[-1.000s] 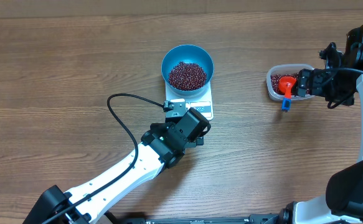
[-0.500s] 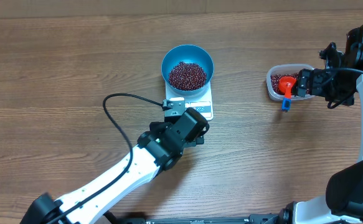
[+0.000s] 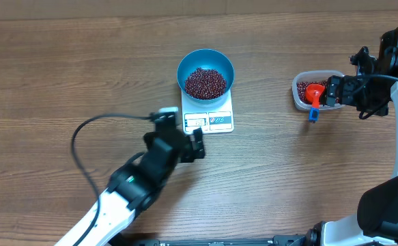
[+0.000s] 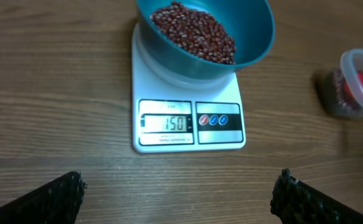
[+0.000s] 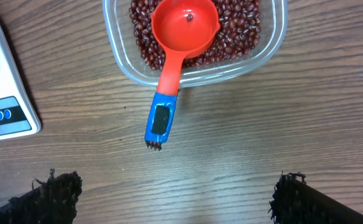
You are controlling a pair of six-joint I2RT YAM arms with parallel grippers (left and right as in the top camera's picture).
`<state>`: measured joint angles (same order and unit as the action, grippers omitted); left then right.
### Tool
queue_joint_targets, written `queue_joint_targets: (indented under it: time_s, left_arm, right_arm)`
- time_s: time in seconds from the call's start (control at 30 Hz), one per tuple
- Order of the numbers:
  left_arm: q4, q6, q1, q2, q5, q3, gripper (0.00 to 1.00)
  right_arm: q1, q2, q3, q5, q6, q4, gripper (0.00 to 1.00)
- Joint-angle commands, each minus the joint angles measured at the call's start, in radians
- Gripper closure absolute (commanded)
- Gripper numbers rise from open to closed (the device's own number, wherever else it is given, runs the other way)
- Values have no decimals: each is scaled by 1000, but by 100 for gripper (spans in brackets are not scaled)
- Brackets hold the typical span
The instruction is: Scoop item into bowl and weigh 150g on scale
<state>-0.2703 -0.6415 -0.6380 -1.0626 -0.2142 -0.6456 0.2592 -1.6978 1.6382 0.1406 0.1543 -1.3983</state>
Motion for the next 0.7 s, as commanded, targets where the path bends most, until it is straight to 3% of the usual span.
queue_joint_targets:
  time_s: [0.0,0.3,0.67]
  left_arm:
    - [57,55,86,121,153,126,1]
    - [146,259,327,514,368,323,1]
    - [150,309,524,777,399,389,0]
  right_arm:
    - [-2,20,23,-5,4,5,0]
    - [-2,20,23,-5,4,5,0]
    - [-2,20,23,-5,4,5,0]
